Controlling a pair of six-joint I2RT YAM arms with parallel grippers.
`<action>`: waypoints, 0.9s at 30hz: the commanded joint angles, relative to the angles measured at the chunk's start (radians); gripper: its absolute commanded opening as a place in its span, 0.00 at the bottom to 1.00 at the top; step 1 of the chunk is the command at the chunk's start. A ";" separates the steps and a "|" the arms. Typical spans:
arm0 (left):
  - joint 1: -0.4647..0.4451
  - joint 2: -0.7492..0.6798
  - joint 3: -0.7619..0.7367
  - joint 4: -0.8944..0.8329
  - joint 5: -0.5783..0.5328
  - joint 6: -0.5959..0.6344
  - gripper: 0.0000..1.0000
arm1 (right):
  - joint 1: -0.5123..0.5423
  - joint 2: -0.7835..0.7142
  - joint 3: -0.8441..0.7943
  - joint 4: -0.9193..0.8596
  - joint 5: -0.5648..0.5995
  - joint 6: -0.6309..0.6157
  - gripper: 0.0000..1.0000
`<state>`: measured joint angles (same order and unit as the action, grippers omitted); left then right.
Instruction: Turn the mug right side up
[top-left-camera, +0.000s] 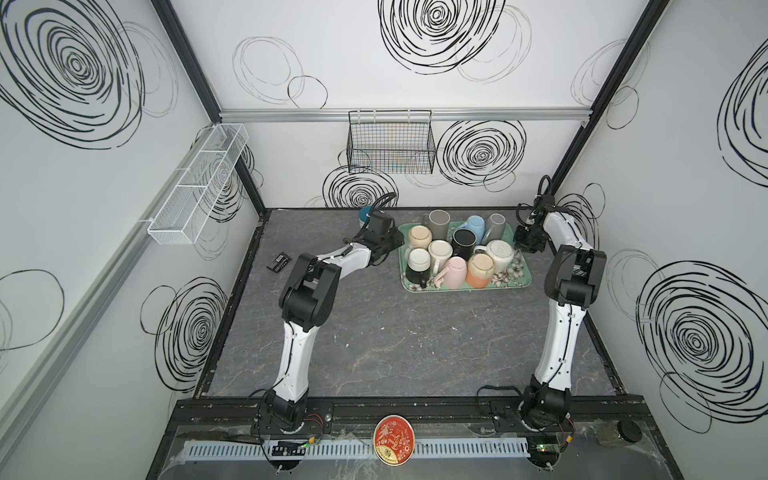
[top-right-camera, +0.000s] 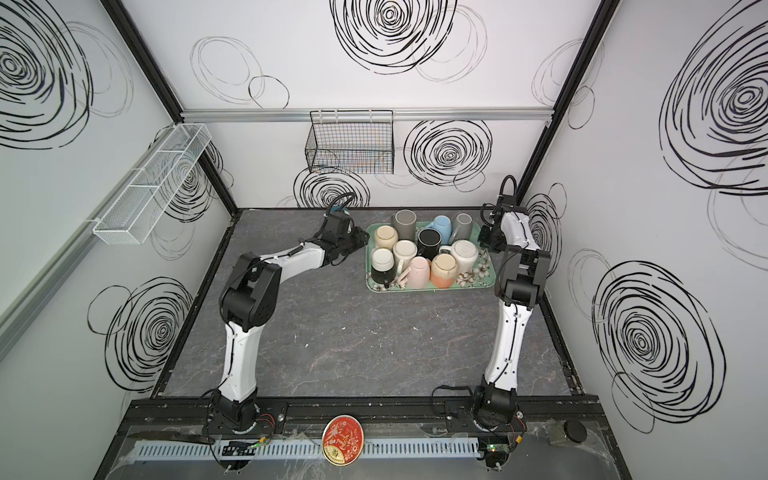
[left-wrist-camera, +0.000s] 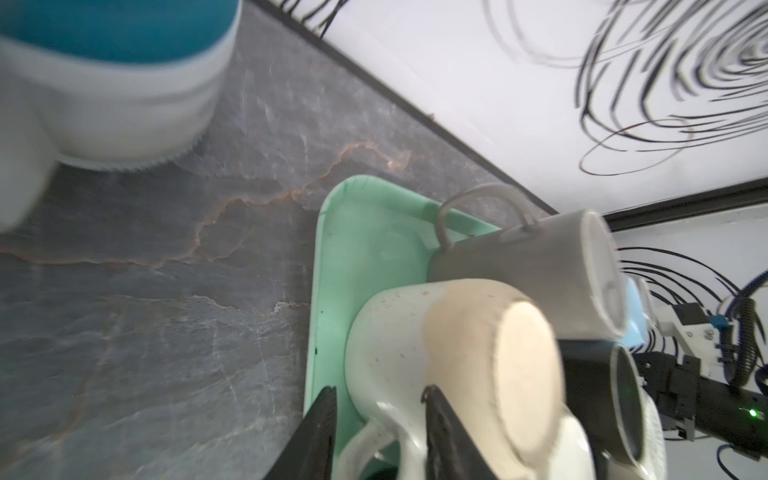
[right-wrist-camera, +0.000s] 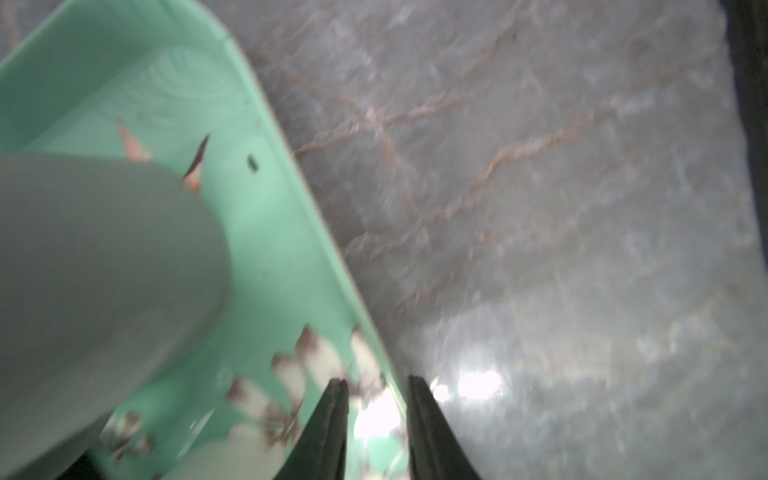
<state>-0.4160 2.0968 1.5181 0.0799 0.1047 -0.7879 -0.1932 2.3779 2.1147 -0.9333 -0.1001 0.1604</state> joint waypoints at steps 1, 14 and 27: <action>0.007 -0.164 -0.062 -0.063 -0.078 0.090 0.41 | 0.031 -0.159 -0.053 -0.057 -0.050 0.009 0.32; -0.355 -0.320 -0.085 -0.536 -0.466 0.080 0.52 | 0.238 -0.550 -0.453 0.126 -0.131 0.062 0.35; -0.453 -0.006 0.139 -0.552 -0.498 -0.109 0.53 | 0.299 -0.896 -0.956 0.446 -0.329 0.294 0.34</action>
<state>-0.8864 2.0644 1.5913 -0.4324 -0.3218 -0.8360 0.1055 1.5509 1.2026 -0.5739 -0.4000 0.4084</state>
